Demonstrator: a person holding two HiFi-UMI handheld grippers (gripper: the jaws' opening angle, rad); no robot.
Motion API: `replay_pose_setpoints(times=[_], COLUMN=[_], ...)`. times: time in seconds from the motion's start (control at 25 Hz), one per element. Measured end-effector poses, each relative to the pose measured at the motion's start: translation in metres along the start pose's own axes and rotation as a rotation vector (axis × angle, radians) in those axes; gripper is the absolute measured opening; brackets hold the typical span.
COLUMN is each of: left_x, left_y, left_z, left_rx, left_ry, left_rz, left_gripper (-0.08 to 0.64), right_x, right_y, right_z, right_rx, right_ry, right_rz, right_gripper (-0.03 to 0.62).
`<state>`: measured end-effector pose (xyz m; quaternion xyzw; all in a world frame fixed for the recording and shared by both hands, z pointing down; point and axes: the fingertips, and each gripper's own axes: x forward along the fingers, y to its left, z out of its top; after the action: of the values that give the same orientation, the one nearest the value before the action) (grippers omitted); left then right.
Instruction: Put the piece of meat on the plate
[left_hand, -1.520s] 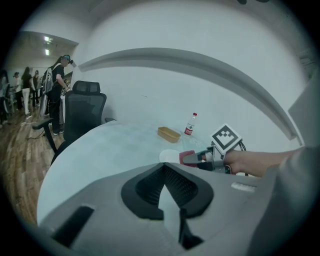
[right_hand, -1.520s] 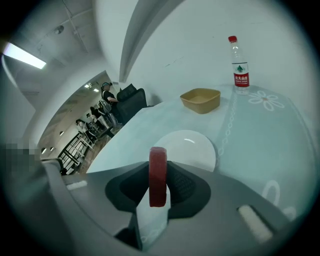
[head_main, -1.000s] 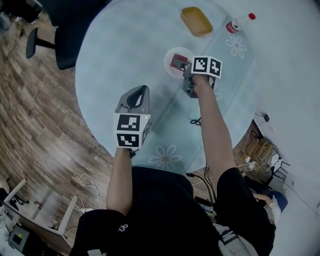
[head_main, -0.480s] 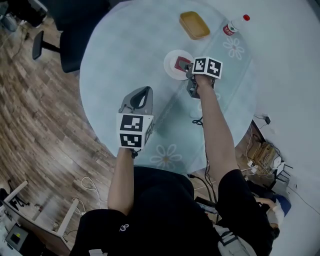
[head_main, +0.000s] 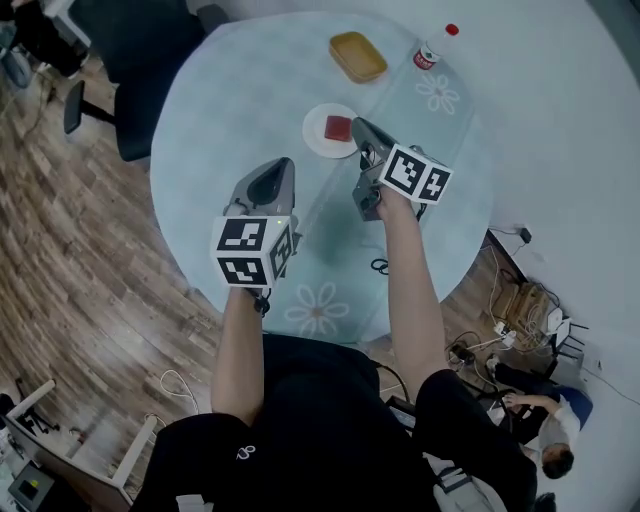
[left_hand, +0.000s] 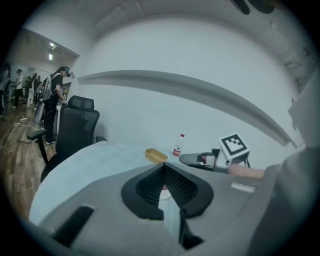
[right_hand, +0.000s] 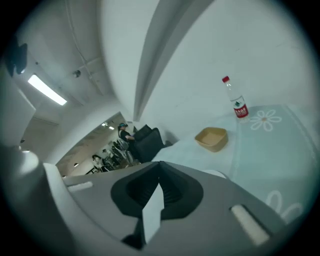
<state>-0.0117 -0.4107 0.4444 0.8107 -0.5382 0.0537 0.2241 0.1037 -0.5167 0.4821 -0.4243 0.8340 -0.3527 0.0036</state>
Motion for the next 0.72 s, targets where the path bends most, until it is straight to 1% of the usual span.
replay_pose_setpoints(times=[0.04,0.08,0.16,0.24,0.32,0.44,0.52,0.6,0.72], left_x=[0.000,0.000,-0.003,-0.010,-0.019,-0.035,-0.045,-0.052,-0.058], left_y=[-0.005,-0.009,-0.018,-0.028,-0.041,-0.060,-0.070,-0.076,-0.081], left_z=[0.006,0.013,0.032,0.053,0.071,0.086,0.087,0.086,0.086], left_rx=[-0.002,0.005,0.029,0.051,0.080,0.142,0.159,0.155,0.190], left_ry=[-0.018,-0.037,-0.081,-0.138,-0.199,-0.279,-0.316,-0.338,-0.341], left_rz=[0.001,0.003,0.010,0.024,0.047,0.078,0.080,0.076,0.091], left_gripper=[-0.006,-0.006,-0.006,-0.006,-0.006,-0.006,-0.006,-0.006,-0.006], right_x=[-0.009,-0.020,-0.043,-0.070,-0.101,-0.142,-0.162,-0.173,-0.177], right_y=[0.016,0.029,0.052,0.069,0.081,0.093,0.097,0.097,0.095], right_z=[0.004,0.011,0.029,0.050,0.064,0.068,0.066,0.064,0.058], right_rx=[-0.021,-0.051,-0.126,-0.211,-0.290,-0.396,-0.464,-0.501,-0.533], right_ry=[-0.031,-0.067,-0.145,-0.230,-0.308,-0.386,-0.417,-0.428,-0.399], right_rz=[0.044,0.071,0.083,0.046,-0.014,-0.092,-0.134,-0.152,-0.163], right_gripper=[0.006,0.006,0.006,0.006,0.006,0.006,0.006,0.006,0.006])
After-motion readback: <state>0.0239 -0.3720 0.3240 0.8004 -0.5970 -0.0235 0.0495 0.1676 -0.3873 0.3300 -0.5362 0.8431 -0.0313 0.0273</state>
